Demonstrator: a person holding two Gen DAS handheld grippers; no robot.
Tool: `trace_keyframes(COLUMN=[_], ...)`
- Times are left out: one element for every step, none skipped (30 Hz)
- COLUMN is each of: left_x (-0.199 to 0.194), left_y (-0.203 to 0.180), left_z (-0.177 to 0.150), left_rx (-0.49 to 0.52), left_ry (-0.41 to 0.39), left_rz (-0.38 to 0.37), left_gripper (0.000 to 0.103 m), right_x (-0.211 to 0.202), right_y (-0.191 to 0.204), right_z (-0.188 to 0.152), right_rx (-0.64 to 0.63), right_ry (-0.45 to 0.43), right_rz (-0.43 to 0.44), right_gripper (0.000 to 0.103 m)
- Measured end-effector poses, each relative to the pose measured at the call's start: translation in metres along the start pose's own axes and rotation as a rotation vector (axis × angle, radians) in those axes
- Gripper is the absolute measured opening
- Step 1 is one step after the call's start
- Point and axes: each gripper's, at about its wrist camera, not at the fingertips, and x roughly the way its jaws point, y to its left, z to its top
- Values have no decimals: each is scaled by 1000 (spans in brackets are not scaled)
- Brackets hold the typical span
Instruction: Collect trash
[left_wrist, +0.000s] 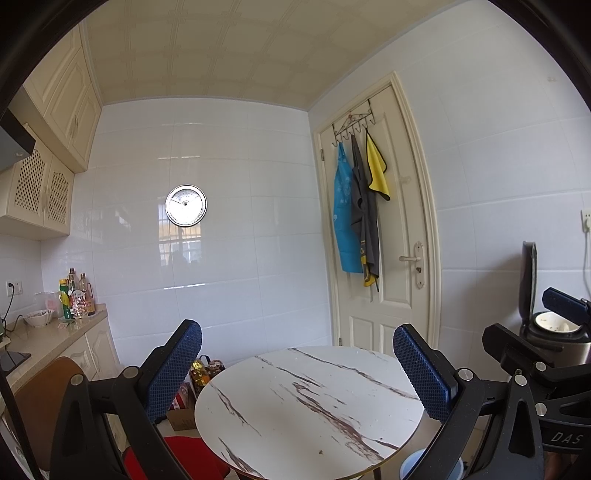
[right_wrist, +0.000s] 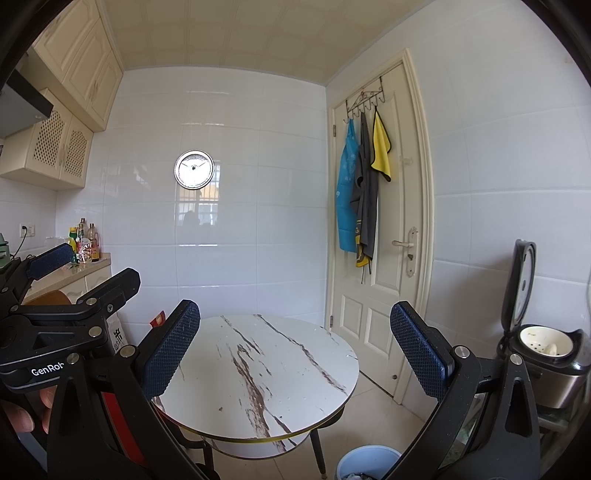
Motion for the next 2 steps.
trace_keyframes(left_x=[1, 2], left_y=[1, 3], left_z=[0, 0], left_rx=[0, -1], left_ry=[1, 4], left_rz=[-1, -3], left_gripper=[102, 102], right_x=[0, 0], right_y=[0, 0], right_z=[0, 0], right_rx=[0, 0], right_ry=[2, 2], right_rz=[0, 0], right_gripper=[103, 103])
